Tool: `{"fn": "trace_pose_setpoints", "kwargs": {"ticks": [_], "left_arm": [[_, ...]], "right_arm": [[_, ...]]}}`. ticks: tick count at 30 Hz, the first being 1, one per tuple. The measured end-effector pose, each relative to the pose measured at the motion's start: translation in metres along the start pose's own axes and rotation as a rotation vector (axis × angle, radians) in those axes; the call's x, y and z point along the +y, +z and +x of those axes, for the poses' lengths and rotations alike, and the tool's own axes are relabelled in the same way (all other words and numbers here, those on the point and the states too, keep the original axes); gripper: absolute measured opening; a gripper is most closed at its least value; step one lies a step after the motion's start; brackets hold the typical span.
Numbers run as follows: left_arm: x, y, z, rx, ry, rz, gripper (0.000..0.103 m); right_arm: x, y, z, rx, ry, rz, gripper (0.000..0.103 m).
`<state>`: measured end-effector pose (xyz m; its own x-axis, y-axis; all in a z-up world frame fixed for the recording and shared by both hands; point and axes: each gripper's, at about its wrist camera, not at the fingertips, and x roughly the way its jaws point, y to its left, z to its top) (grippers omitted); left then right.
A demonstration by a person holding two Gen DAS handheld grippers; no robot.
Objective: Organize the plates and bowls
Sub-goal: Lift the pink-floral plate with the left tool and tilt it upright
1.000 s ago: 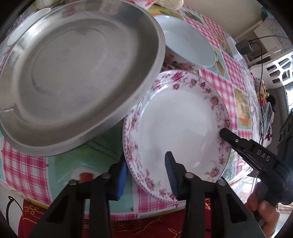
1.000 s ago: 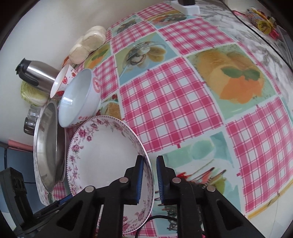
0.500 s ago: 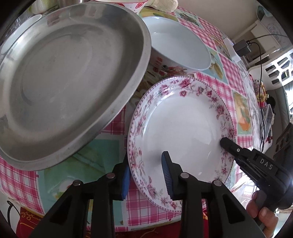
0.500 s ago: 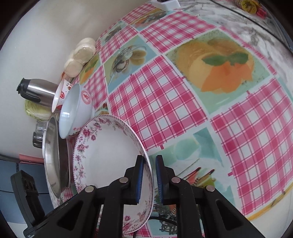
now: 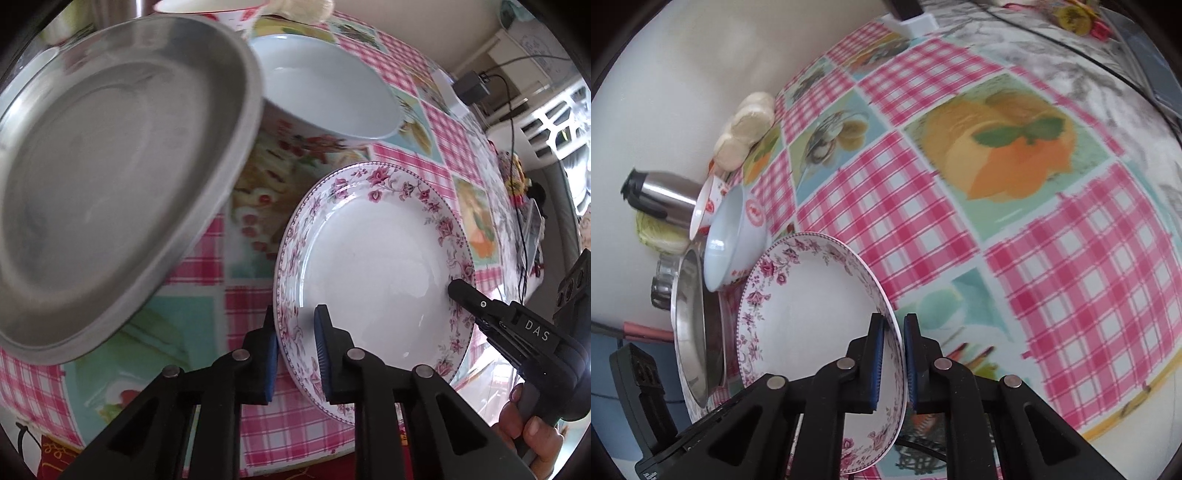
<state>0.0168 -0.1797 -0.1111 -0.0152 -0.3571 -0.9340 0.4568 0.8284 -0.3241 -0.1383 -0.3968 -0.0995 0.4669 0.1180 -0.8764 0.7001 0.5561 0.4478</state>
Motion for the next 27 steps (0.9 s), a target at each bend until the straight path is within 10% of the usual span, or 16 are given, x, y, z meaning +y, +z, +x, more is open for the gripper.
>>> {"fn": "trace_pose_setpoints", "kwargs": {"ticks": [27], "left_arm": [[-0.053, 0.014, -0.059, -0.214, -0.099, 0.153, 0.018]], "right_arm": [[0.014, 0.006, -0.075, -0.196, -0.006, -0.068, 0.012]]}}
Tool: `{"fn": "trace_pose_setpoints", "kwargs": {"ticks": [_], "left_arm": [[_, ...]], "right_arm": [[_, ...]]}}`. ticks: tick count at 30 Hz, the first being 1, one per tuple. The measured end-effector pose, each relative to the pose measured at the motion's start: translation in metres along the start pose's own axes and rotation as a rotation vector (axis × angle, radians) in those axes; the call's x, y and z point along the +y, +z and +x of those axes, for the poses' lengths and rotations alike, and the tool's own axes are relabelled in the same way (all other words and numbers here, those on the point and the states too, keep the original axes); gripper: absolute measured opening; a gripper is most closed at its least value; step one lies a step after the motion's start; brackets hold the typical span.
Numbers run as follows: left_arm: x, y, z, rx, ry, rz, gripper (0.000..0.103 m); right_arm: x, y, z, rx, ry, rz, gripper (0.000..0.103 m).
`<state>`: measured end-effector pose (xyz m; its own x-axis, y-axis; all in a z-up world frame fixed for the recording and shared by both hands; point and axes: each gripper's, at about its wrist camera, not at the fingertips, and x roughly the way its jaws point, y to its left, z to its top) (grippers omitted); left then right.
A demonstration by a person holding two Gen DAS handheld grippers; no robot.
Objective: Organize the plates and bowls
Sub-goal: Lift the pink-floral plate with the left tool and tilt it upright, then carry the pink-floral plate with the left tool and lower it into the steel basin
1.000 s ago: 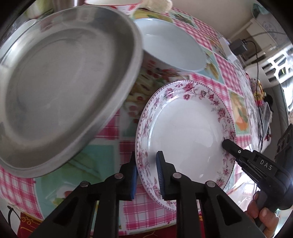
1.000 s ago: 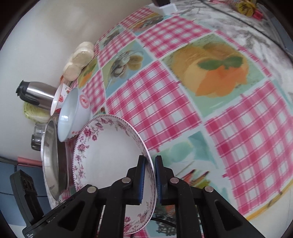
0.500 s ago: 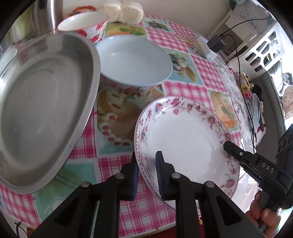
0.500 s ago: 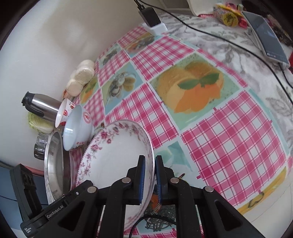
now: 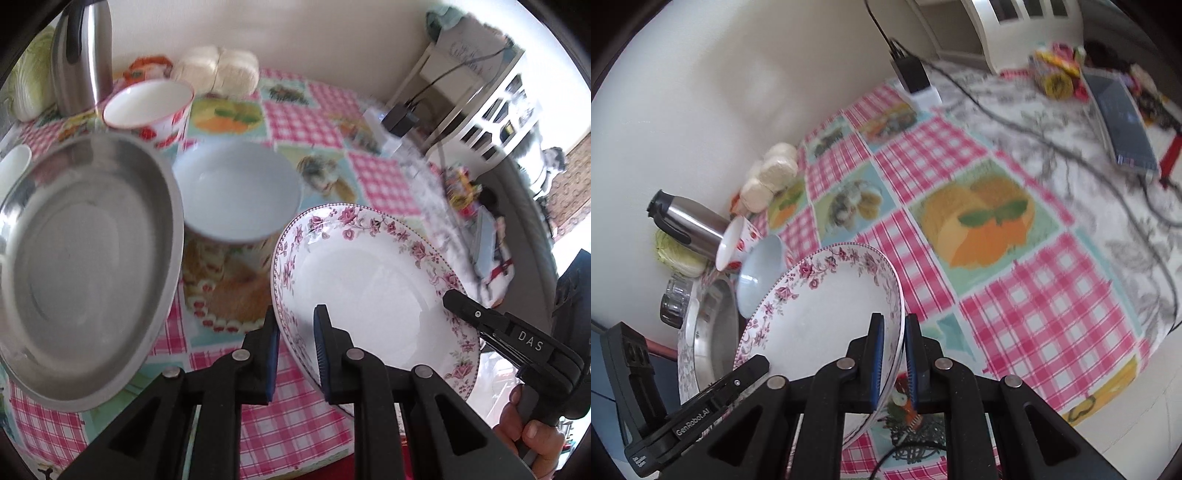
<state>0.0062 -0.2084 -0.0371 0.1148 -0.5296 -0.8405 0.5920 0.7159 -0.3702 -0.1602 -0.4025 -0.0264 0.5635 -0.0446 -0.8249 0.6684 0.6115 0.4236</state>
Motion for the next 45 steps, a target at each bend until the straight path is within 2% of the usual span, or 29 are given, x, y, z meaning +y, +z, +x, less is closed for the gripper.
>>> {"fn": "trace_pose_setpoints", "kwargs": {"ticks": [8, 11, 14, 22, 39, 45], "left_arm": [[-0.003, 0.031, -0.042, -0.135, -0.039, 0.01, 0.018], [0.001, 0.045, -0.054, -0.186, -0.025, 0.013, 0.018], [0.012, 0.058, -0.066, -0.228, -0.042, -0.013, 0.018], [0.057, 0.064, -0.099, -0.319, -0.032, -0.075, 0.018], [0.167, 0.037, -0.137, -0.398, 0.022, -0.312, 0.018], [0.195, 0.031, -0.143, -0.407, 0.051, -0.378, 0.018]], "right_arm": [[0.04, 0.03, -0.041, -0.113, 0.027, -0.07, 0.012], [0.058, 0.042, -0.048, -0.136, 0.04, -0.084, 0.012], [0.076, 0.051, -0.047, -0.144, 0.038, -0.105, 0.012], [0.118, 0.052, -0.026, -0.113, 0.095, -0.163, 0.012], [0.223, 0.019, 0.02, -0.012, 0.181, -0.336, 0.012], [0.254, 0.006, 0.037, 0.026, 0.191, -0.399, 0.012]]}}
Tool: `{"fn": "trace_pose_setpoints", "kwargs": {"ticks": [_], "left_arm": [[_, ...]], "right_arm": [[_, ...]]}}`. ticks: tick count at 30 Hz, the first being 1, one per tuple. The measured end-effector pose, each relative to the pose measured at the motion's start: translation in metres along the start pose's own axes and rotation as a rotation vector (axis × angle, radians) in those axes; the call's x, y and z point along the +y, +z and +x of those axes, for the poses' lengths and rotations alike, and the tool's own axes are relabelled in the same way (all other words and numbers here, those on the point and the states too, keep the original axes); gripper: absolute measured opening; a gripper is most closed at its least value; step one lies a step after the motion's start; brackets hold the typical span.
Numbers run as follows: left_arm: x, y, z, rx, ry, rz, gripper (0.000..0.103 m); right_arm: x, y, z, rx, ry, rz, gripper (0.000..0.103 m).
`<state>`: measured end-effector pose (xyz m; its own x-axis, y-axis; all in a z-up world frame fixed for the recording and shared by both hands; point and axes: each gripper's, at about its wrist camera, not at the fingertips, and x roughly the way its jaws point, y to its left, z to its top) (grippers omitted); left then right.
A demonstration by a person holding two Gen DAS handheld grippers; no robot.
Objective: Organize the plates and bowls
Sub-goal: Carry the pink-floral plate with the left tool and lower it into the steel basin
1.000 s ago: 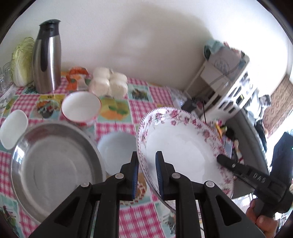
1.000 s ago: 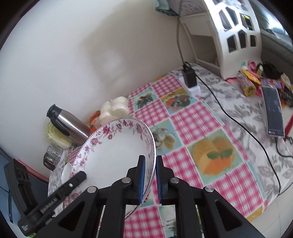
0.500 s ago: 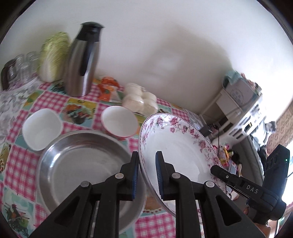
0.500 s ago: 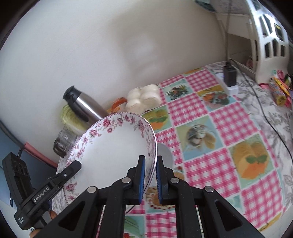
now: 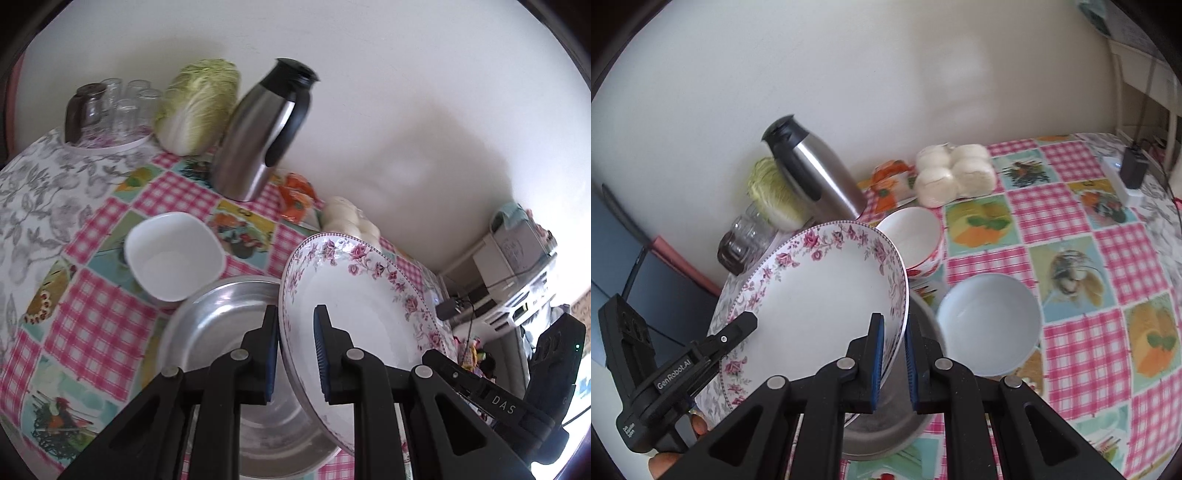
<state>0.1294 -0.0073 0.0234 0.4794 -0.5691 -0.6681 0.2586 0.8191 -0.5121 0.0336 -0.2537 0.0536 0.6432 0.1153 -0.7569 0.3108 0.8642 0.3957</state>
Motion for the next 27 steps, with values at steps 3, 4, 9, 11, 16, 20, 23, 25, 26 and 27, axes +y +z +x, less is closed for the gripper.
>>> {"fn": "trace_pose_setpoints", "kwargs": {"ticks": [3, 4, 9, 11, 16, 20, 23, 25, 26, 27], "left_arm": [[0.012, 0.003, -0.002, -0.005, 0.014, -0.021, 0.018], [0.017, 0.003, -0.003, -0.009, 0.02, -0.032, 0.018], [0.039, 0.006, -0.005, -0.01, 0.06, -0.072, 0.018], [0.046, 0.006, -0.003, 0.0, 0.076, -0.083, 0.018], [0.058, 0.003, 0.015, 0.062, 0.125, -0.101, 0.018], [0.054, -0.001, 0.028, 0.111, 0.137, -0.091, 0.018], [0.046, -0.004, 0.037, 0.142, 0.147, -0.063, 0.018], [0.041, -0.007, 0.043, 0.166, 0.155, -0.045, 0.018], [0.04, -0.008, 0.044, 0.173, 0.157, -0.042, 0.018], [0.04, -0.009, 0.047, 0.184, 0.16, -0.04, 0.018]], "right_arm": [[0.011, 0.001, 0.013, 0.022, -0.007, -0.017, 0.012], [0.014, 0.001, 0.018, 0.03, -0.004, -0.019, 0.012], [0.029, -0.003, 0.043, 0.072, 0.025, -0.055, 0.012], [0.032, -0.007, 0.053, 0.098, 0.037, -0.057, 0.012], [0.03, -0.017, 0.081, 0.173, 0.037, -0.037, 0.012], [0.02, -0.021, 0.087, 0.194, 0.016, -0.019, 0.012], [0.012, -0.021, 0.085, 0.194, 0.0, -0.005, 0.012], [0.006, -0.022, 0.084, 0.197, -0.01, 0.006, 0.012], [0.003, -0.022, 0.084, 0.199, -0.015, 0.009, 0.012], [0.0, -0.022, 0.083, 0.202, -0.019, 0.012, 0.012]]}}
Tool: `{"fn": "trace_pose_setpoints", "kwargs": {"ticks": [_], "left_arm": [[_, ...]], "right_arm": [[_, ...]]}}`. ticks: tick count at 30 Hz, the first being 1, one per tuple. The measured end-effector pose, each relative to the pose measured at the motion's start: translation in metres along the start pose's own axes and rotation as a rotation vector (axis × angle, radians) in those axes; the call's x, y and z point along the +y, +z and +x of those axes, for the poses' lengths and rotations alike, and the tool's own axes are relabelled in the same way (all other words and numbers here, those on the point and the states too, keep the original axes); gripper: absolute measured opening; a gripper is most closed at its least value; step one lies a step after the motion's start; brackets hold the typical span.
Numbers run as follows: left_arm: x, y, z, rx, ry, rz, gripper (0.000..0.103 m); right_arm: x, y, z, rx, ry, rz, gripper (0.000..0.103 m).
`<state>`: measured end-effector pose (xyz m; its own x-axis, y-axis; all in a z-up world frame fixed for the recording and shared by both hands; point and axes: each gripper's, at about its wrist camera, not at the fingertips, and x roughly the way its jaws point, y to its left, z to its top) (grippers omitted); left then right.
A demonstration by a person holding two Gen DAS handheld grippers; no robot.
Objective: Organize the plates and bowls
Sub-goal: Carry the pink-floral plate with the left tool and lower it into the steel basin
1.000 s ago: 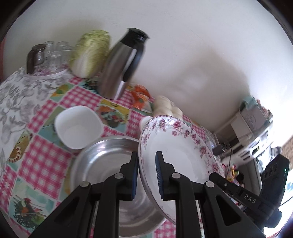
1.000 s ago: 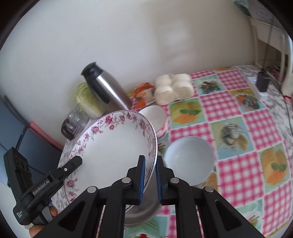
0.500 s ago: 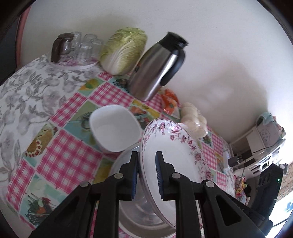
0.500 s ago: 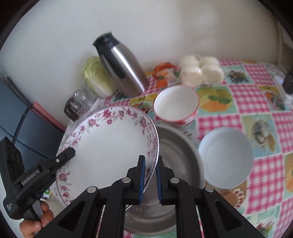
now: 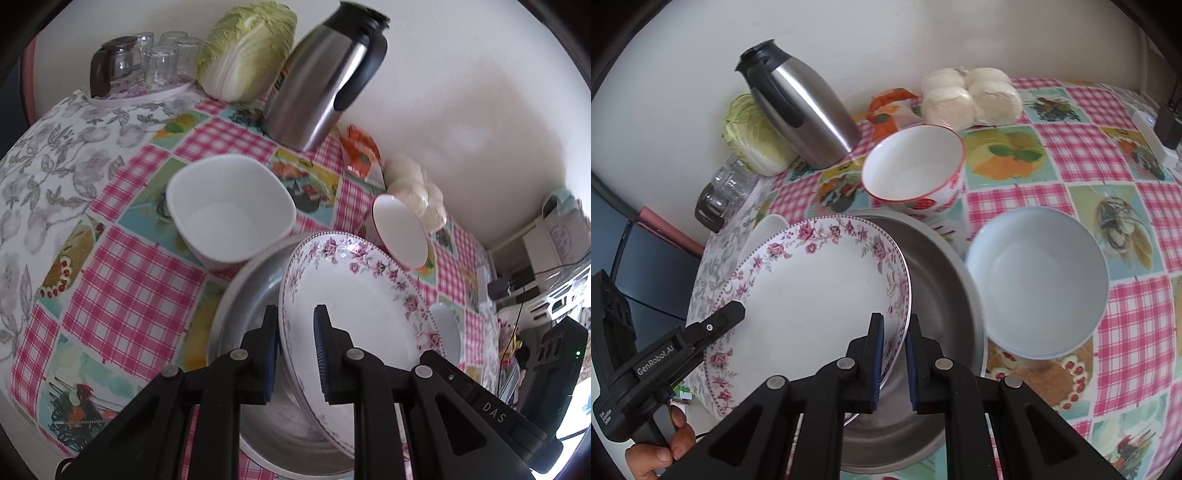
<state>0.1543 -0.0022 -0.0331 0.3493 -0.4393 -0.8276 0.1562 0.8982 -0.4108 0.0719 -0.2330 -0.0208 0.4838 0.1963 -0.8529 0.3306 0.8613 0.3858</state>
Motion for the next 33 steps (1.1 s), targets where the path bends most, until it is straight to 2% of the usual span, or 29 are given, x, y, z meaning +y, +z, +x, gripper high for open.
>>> {"fn": "trace_pose_setpoints", "kwargs": {"ticks": [18, 23, 33], "left_arm": [[-0.003, -0.009, 0.031, 0.103, 0.091, 0.026, 0.018], [0.0, -0.01, 0.036, 0.112, 0.096, 0.015, 0.018], [0.01, -0.015, 0.054, 0.181, 0.126, -0.022, 0.019]], "right_arm": [[-0.014, -0.007, 0.018, 0.051, -0.034, 0.015, 0.012], [-0.015, -0.007, 0.021, 0.056, -0.038, 0.013, 0.012], [-0.016, -0.011, 0.03, 0.089, -0.048, 0.013, 0.012]]}}
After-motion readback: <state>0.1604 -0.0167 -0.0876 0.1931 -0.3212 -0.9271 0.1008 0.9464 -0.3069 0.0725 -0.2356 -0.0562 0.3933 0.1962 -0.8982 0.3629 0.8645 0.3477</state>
